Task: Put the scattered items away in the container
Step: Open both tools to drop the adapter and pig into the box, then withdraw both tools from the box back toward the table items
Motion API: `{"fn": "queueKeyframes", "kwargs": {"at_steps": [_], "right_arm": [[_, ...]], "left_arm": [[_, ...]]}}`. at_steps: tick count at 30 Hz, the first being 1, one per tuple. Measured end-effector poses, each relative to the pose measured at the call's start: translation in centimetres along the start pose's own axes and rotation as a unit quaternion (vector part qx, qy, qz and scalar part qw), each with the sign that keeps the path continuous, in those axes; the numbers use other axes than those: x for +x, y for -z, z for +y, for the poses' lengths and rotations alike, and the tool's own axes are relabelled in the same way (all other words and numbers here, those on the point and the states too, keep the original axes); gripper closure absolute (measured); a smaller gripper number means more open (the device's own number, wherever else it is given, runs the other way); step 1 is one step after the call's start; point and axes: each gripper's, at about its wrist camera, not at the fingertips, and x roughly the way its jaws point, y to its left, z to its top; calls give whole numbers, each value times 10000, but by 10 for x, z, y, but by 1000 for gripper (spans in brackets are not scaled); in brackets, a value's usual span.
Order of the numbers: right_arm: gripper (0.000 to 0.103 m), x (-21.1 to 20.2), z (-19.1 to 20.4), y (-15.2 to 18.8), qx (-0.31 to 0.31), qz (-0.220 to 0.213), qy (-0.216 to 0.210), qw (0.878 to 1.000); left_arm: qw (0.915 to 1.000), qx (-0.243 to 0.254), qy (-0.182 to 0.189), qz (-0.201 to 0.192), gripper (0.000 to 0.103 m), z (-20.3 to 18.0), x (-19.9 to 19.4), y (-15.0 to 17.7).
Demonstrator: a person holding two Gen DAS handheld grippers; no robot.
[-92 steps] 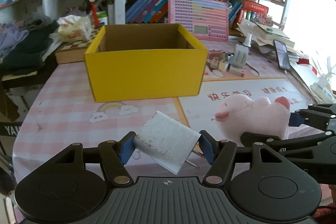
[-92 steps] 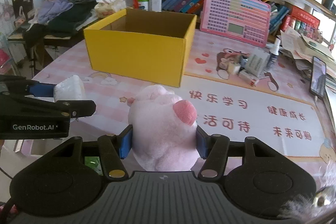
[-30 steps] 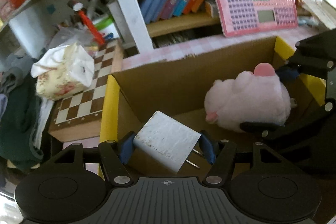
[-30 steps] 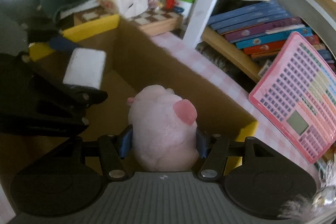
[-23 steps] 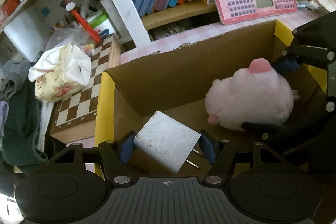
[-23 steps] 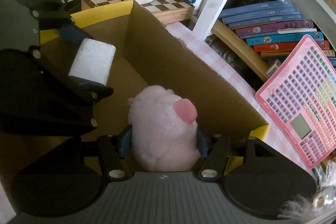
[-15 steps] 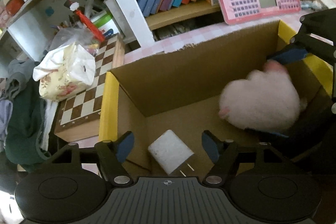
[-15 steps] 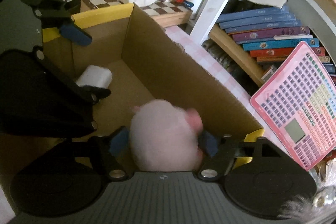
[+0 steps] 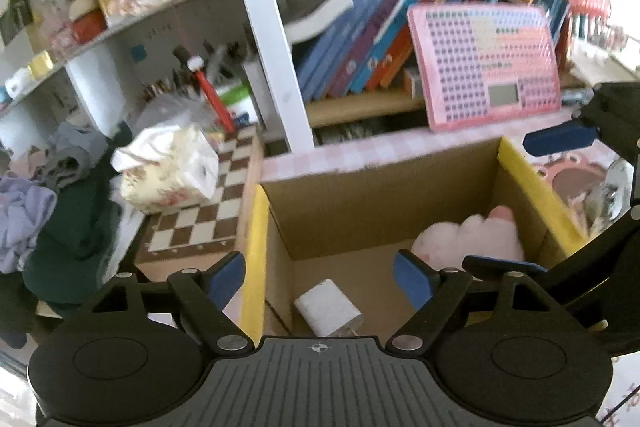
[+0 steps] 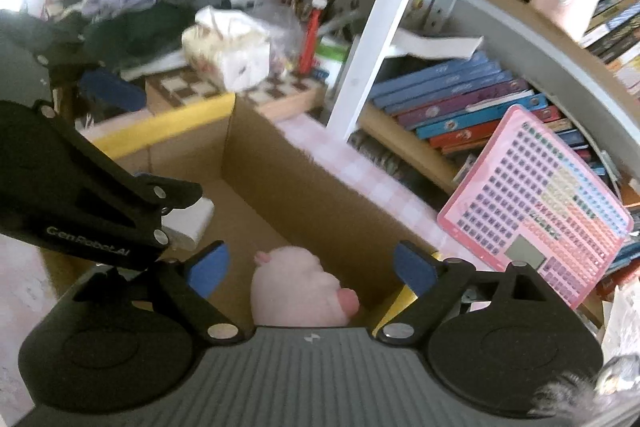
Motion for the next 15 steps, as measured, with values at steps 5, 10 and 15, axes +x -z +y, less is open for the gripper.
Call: {"fn": "queueKeyframes", "kwargs": {"at_steps": [5,10,15], "right_arm": [[11,-36,12,4,142,-325,115,9993],[10,-75,31,15,219,-588,169,9979],[7,-110,49,32,309,-779,191,9963]], "left_arm": [[9993,-153,58,-330,17,5,-38,8],[9982,-201,140,-552,12,7,-76,24],[9969,-305,271,-673,10,6,-112,47]]}}
